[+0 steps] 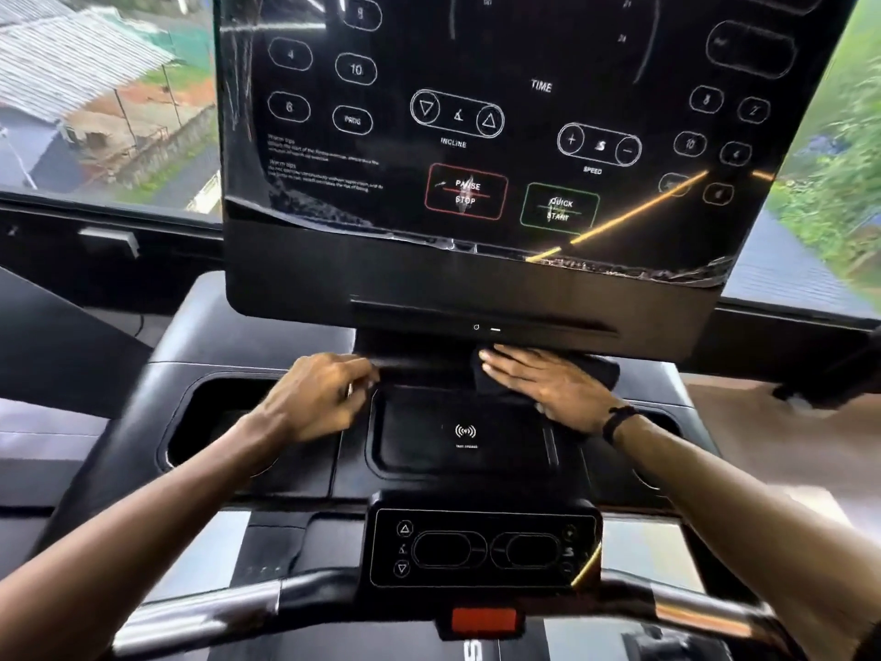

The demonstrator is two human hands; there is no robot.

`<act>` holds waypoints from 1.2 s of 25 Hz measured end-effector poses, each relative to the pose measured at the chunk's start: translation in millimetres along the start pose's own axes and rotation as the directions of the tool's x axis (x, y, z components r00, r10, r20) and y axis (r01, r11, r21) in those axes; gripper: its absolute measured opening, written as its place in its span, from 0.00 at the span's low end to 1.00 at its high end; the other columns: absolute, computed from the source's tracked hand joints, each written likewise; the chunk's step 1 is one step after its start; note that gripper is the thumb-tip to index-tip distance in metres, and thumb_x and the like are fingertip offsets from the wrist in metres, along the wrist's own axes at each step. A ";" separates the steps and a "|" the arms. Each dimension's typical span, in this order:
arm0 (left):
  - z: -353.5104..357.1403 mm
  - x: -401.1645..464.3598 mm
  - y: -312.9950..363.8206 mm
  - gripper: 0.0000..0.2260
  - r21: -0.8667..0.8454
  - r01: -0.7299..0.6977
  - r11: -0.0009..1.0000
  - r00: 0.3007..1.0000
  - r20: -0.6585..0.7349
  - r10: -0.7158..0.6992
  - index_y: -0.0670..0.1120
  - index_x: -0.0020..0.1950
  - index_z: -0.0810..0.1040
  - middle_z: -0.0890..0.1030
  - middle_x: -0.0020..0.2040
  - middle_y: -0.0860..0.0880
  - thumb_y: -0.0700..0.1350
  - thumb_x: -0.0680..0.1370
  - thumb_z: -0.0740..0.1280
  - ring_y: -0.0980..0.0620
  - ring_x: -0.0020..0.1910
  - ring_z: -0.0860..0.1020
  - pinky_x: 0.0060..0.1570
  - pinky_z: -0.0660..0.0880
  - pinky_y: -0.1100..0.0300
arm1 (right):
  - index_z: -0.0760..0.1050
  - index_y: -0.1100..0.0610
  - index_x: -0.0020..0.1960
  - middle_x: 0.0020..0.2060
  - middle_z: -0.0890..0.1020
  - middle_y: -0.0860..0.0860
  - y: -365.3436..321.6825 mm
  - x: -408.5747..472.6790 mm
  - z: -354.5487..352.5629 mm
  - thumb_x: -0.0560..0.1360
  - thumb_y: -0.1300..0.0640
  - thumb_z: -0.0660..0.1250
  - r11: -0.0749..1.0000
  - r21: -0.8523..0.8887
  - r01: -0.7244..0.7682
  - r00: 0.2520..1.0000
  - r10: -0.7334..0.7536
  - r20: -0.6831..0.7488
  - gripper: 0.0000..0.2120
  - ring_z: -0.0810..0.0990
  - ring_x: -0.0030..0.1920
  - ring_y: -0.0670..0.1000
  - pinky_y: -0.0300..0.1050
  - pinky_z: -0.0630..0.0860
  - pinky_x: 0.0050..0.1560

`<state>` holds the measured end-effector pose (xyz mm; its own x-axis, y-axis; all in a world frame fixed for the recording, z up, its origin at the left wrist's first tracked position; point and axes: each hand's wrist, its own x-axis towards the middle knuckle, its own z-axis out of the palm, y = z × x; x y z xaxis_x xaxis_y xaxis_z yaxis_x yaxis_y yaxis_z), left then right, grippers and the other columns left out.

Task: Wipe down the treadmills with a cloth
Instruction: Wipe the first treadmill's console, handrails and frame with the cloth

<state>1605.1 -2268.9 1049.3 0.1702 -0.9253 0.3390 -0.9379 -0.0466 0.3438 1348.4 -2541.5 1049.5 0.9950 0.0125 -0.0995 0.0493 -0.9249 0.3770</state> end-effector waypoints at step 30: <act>-45.7 -80.7 99.9 0.06 -0.022 0.452 0.892 0.887 -0.098 -0.452 0.54 0.47 0.84 0.80 0.36 0.56 0.46 0.75 0.68 0.48 0.43 0.81 0.40 0.70 0.58 | 0.77 0.57 0.64 0.62 0.80 0.53 -36.1 -57.9 -24.3 0.61 0.58 0.59 0.699 0.623 -0.351 0.920 0.382 0.089 0.31 0.79 0.60 0.60 0.51 0.70 0.61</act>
<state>1511.6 -2181.6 1096.3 0.6044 -0.7624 0.2314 -0.7528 -0.4513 0.4793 1291.2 -2499.6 1064.0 0.9264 -0.3755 -0.0295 -0.3687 -0.8879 -0.2751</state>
